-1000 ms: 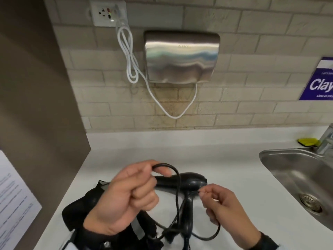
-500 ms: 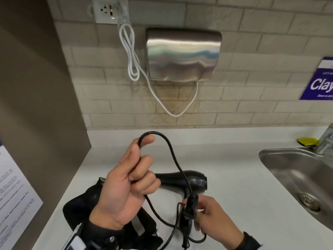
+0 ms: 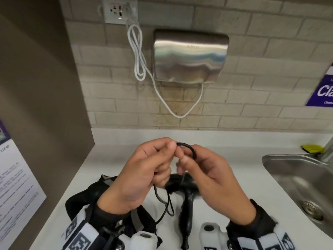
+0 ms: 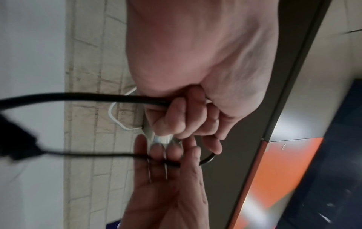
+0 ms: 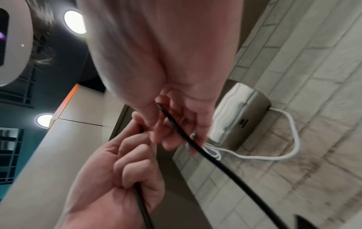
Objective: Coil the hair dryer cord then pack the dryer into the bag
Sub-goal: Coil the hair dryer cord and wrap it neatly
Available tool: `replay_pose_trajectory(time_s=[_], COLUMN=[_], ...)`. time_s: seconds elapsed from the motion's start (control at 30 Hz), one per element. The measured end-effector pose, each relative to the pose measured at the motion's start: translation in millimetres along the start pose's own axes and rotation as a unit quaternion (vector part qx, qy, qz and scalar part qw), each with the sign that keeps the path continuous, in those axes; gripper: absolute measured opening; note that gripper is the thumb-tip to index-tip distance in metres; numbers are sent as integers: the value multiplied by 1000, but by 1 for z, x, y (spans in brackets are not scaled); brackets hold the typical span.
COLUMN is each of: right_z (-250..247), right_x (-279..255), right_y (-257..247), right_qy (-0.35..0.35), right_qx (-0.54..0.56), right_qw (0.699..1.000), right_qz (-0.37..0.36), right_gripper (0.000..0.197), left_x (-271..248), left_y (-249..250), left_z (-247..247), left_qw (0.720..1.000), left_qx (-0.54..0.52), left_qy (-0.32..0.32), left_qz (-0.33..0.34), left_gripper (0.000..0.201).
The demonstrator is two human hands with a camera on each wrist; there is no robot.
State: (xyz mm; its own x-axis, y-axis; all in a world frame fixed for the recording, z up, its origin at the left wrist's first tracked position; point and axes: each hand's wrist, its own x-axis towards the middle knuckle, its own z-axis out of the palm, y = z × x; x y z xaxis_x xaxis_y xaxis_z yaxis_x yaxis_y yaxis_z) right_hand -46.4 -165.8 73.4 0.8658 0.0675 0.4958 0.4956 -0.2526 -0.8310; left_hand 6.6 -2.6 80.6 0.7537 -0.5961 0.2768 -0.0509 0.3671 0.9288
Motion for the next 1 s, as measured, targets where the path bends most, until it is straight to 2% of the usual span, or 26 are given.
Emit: replay_pose_trajectory(time_s=[0.07, 0.17, 0.23, 0.3, 0.37, 0.43, 0.5, 0.57, 0.63, 0.73, 0.9, 1.0], right_z=[-7, -24, -41, -64, -92, -117, -128, -121, -105, -84, -52, -36], right_x=[7, 10, 9, 5, -2, -14, -28, -42, -52, -52, -23, -2], right_y=[-7, -19, -27, -31, -27, -15, 3, 21, 35, 37, 0, -27], right_qy=[17, 41, 61, 101, 174, 240, 255, 213, 164, 110, 46, 10], right_qx=[19, 39, 45, 34, 43, 21, -32, -109, -184, -207, -202, -216], right_qw=[1000, 998, 997, 994, 983, 969, 963, 965, 961, 963, 976, 976], right_qz=[-18, -25, -6, 15, 33, 52, 77, 108, 129, 135, 66, 23], right_gripper=[17, 16, 16, 16, 17, 14, 17, 17, 26, 20, 13, 30], left_x=[-1, -8, -13, -19, -23, -26, -24, -18, -9, 1, 14, 20], left_y=[2, -10, -30, -54, -71, -78, -73, -57, -36, -5, 25, 29], left_z=[-8, -25, -35, -44, -54, -63, -67, -62, -53, -40, -19, -11], left_qw=[1000, 993, 985, 974, 963, 967, 974, 972, 963, 925, 848, 829], left_qx=[25, 79, 125, 178, 226, 223, 204, 223, 267, 379, 527, 554], left_qy=[-14, -87, -121, -127, -118, -78, -16, 19, 21, 14, 12, 9], left_qz=[9, 5, -17, -52, -83, -96, -96, -67, -26, 18, 53, 72], left_gripper=[29, 39, 44, 45, 49, 50, 49, 48, 48, 43, 46, 46])
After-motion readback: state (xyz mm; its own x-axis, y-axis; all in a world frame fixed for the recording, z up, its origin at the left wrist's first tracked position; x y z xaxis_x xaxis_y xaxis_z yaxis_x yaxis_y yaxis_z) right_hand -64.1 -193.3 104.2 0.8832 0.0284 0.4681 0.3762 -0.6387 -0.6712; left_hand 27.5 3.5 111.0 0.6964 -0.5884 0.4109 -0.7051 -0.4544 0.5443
